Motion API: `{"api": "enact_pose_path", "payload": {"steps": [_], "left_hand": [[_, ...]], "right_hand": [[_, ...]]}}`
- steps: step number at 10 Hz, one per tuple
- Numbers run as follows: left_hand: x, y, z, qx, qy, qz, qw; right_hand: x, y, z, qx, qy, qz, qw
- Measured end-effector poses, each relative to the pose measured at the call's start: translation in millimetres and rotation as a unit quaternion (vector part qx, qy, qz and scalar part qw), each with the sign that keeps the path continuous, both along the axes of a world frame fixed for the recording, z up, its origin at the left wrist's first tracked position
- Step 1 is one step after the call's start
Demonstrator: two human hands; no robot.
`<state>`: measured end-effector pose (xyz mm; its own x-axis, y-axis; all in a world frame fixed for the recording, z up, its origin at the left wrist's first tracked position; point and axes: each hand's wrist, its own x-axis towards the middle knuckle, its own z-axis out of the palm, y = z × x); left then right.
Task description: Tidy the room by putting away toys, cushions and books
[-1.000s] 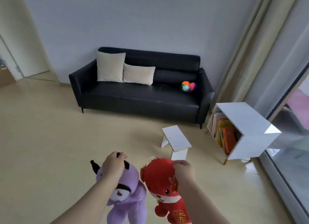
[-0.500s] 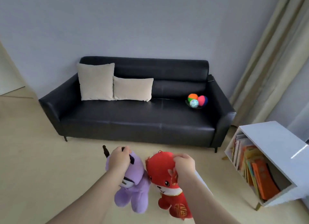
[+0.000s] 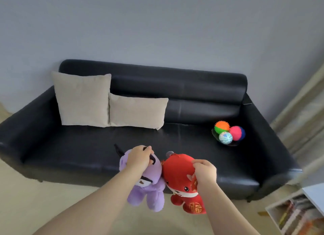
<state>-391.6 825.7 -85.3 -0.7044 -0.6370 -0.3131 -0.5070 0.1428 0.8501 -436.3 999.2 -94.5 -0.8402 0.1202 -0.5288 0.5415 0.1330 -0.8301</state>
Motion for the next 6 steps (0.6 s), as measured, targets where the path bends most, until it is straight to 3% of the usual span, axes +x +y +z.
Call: {"api": "enact_pose_path", "payload": {"steps": [2,4,5,6], "left_hand": [[-154,-82,-20,0.026,-0.031,-0.020,0.999],[-309,-100,-40,-0.095,-0.166,-0.070,0.979],[-394,-88,-35,-0.087,-0.125,-0.111,0.982],[-456,-73,-26,0.023,-0.106,-0.178,0.978]], "right_hand": [[-143,-68,-10,0.037,-0.011,0.014,0.999],[-292,-92,-35,0.093,-0.021,0.078,0.992],[-388,-93,-49,0.076,-0.002,0.089,0.993],[-459,-89,-59,0.099,-0.008,0.099,0.990]]}}
